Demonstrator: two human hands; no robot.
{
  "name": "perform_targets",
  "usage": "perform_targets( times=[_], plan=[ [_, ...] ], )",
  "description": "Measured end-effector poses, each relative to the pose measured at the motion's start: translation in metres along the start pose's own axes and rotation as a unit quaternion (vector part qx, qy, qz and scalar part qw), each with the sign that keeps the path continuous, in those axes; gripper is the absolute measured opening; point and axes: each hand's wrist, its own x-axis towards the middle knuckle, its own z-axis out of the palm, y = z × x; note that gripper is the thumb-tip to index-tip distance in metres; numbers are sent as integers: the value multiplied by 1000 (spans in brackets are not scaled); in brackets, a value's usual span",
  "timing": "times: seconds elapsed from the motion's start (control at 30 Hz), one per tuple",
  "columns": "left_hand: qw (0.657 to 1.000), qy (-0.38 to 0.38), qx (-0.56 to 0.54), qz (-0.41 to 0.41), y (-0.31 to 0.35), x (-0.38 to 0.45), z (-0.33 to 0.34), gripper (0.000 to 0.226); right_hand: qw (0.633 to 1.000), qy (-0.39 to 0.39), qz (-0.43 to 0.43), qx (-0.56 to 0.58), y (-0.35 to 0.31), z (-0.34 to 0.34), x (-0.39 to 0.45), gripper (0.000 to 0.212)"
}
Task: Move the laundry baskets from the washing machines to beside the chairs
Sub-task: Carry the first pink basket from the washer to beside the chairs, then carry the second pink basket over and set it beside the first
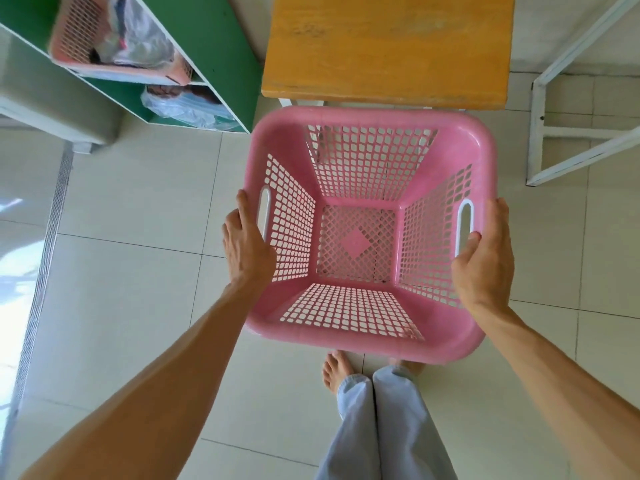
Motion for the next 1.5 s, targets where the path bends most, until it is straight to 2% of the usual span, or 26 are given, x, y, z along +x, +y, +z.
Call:
perform_targets(
  times=[0.17, 0.3, 0.47, 0.57, 0.73, 0.9, 1.03, 1.1, 1.2, 1.37, 1.5],
  plan=[
    [1000, -9, 15, -12, 3, -5, 2, 98, 1000, -6, 1, -9, 0, -1, -10, 60],
    [995, -93, 6, -23, 7, -6, -19, 103, 997, -61, 12, -33, -6, -15, -8, 65],
    [989, -149, -1, -26, 34, -54, -74, 79, 987, -116, 59, -92, -27, -78, -27, 44],
    [981, -192, -29, -7, 63, -91, -107, 55, 980, -138, 98, -99, -43, -132, -47, 41],
    [983, -149, -111, -6, 131, -151, -157, 40, 984, -92, 124, -85, -57, -226, -82, 36],
    [959, -226, -134, 106, 188, -209, -193, 40, 981, -16, 181, -61, -48, -316, -133, 32],
    [938, -273, -127, 171, 230, -246, -212, 28, 976, 46, 211, -15, -37, -366, -189, 32],
    [923, -296, -98, 226, 250, -267, -214, 35, 970, 69, 232, 4, -29, -382, -218, 33],
    [892, -320, -63, 314, 285, -299, -208, 37, 954, 91, 285, 30, -9, -402, -253, 35],
    [836, -379, -13, 397, 352, -359, -192, 37, 914, 152, 364, 92, 36, -433, -293, 42],
    [792, -409, 11, 453, 413, -415, -161, 52, 889, 188, 403, 109, 84, -462, -317, 49]
  ],
)
